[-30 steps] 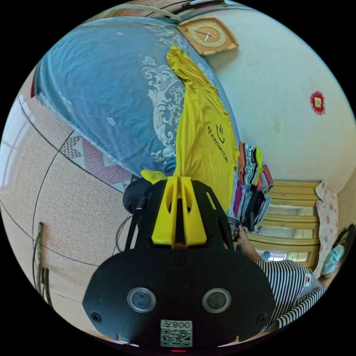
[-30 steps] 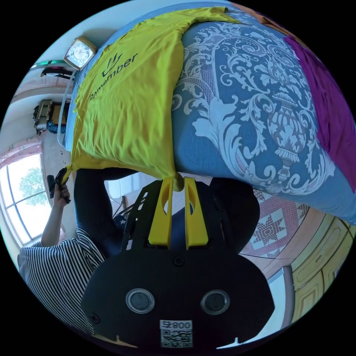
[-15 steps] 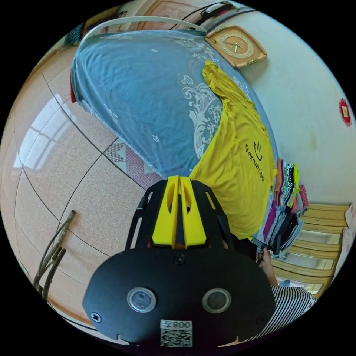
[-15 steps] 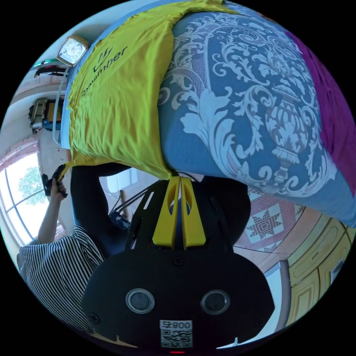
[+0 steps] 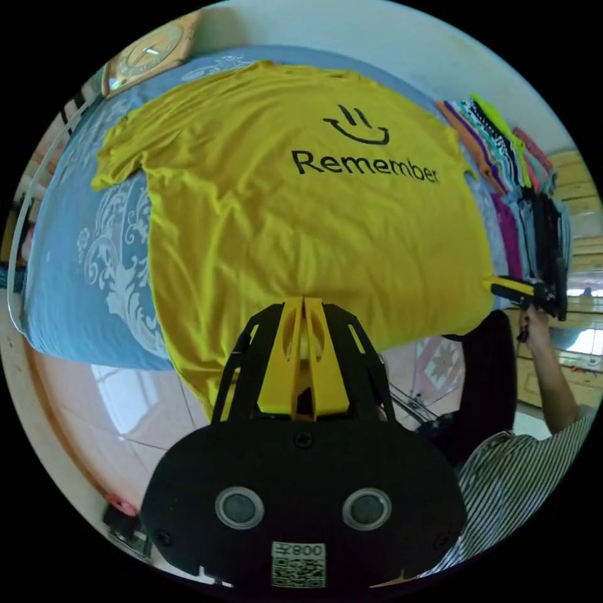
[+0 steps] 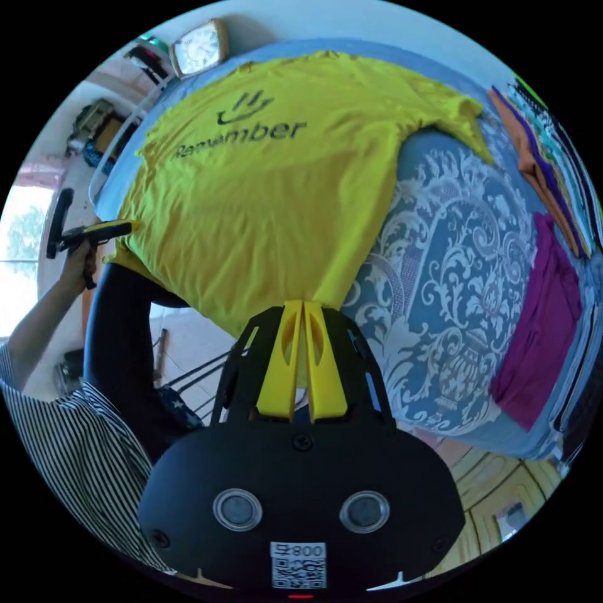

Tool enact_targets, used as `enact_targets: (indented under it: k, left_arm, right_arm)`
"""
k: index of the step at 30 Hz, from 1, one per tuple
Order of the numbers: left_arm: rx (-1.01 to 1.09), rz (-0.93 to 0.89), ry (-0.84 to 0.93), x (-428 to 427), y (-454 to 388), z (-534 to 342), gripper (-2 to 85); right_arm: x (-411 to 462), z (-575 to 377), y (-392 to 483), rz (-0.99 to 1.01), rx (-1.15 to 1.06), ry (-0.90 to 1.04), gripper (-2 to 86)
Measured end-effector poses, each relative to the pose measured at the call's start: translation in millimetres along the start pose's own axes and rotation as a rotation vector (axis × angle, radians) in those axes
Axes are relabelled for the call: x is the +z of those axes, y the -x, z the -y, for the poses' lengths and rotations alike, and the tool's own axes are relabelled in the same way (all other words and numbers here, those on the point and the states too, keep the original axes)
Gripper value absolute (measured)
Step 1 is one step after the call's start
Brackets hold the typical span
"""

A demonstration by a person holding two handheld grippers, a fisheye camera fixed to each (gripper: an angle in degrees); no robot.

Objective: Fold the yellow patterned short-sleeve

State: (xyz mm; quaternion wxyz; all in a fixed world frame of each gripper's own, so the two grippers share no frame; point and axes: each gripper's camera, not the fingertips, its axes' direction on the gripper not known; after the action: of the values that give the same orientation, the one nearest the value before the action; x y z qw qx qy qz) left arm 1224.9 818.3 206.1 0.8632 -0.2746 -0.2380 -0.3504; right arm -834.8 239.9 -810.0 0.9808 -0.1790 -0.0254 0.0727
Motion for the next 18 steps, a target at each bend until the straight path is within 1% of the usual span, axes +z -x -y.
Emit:
enact_targets:
  k: [3,6,7,9,10,12,13,15,18]
  left_arm:
    - [0.049,0.046,-0.021,-29,-36,28,0.4]
    - [0.048,0.032,-0.023,-58,-63,58,0.4]
    - [0.015,0.007,0.003,-70,-72,74,0.4]
    - [-0.031,-0.047,0.033,-90,-84,97,0.3]
    - [-0.041,-0.113,-0.009,-108,-95,110,0.3]
    - [-0.068,-0.179,-0.104,-138,-114,130,0.3]
    - [-0.057,-0.212,-0.146,-155,-130,147,0.4]
    - [-0.014,-0.258,-0.173,-177,-158,179,0.4]
    - [0.1,-0.341,-0.166,-202,-215,247,0.8]
  right_arm:
    - [8,-12,-1,0.019,-0.01,-0.041,0.0]
    - [17,-24,-11,0.056,0.011,-0.088,0.1]
    - [20,-26,-13,0.07,0.016,-0.093,0.1]
    - [28,-32,-28,0.164,0.046,-0.097,0.1]
    - [30,-34,-33,0.195,0.053,-0.092,0.2]
    - [35,-42,-52,0.311,0.076,-0.103,0.2]
    - [34,-45,-57,0.325,0.087,-0.128,0.2]
    - [28,-55,-83,0.347,0.149,-0.248,0.4]
    - [28,-53,-122,0.348,0.225,-0.381,0.8]
